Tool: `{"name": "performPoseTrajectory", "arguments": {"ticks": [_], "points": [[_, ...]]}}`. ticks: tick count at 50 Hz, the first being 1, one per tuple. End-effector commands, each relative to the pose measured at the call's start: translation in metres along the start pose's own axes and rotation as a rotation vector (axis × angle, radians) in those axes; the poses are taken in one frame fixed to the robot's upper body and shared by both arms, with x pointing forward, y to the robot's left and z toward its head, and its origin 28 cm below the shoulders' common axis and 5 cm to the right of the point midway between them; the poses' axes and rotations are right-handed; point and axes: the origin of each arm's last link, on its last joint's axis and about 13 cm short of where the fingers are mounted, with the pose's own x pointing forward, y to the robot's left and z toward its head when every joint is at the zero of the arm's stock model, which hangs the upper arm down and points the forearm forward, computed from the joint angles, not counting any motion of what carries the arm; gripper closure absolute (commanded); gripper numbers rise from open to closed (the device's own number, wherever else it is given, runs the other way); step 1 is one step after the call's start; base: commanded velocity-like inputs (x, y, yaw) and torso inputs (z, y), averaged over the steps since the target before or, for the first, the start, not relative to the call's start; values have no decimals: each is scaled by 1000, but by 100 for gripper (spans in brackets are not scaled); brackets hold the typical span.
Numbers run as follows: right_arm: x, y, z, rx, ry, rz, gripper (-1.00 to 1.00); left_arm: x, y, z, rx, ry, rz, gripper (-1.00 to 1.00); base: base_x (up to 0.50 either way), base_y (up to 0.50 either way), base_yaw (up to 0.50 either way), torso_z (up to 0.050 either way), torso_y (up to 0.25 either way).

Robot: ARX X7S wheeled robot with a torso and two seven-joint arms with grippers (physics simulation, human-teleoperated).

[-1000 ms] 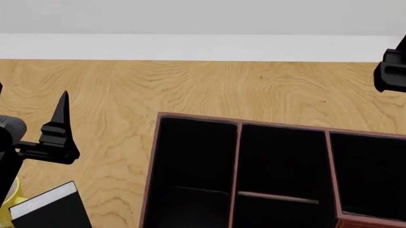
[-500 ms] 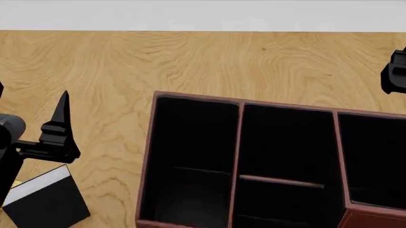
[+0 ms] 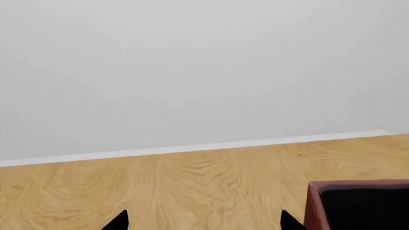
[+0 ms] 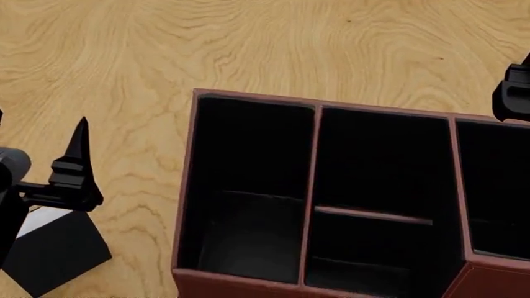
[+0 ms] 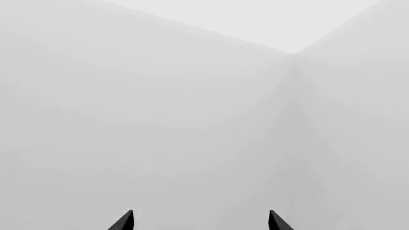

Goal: Pick up the book and place it in the back compartment of the caddy.

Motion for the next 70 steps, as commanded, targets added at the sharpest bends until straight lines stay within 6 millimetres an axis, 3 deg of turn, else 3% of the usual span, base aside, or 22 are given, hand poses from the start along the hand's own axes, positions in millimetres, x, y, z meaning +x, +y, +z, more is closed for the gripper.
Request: {"name": "performPoseTrajectory", "arguments": {"ticks": [1,28,38,41,43,70], "points": [[0,-1,0,0,0,-3,-100,1,0,1,0,-2,7,-100,0,0,0,0,0],[0,-1,-2,4,1,-5,-100,1,-1,10,-40,-12,-21,-100,0,0,0,0,0],[-2,-3,-5,6,9,-4,-100,-12,13,32,146,154,-171,-100,0,0,0,0,0],[-1,-2,-6,6,11,0,-100,-16,18,43,215,196,-200,-100,0,0,0,0,0],[-1,-1,-6,5,10,7,-100,-22,24,64,325,267,-271,-100,0,0,0,0,0],[0,2,-5,5,10,12,-100,-37,42,98,555,465,-361,-100,0,0,0,0,0]]}}
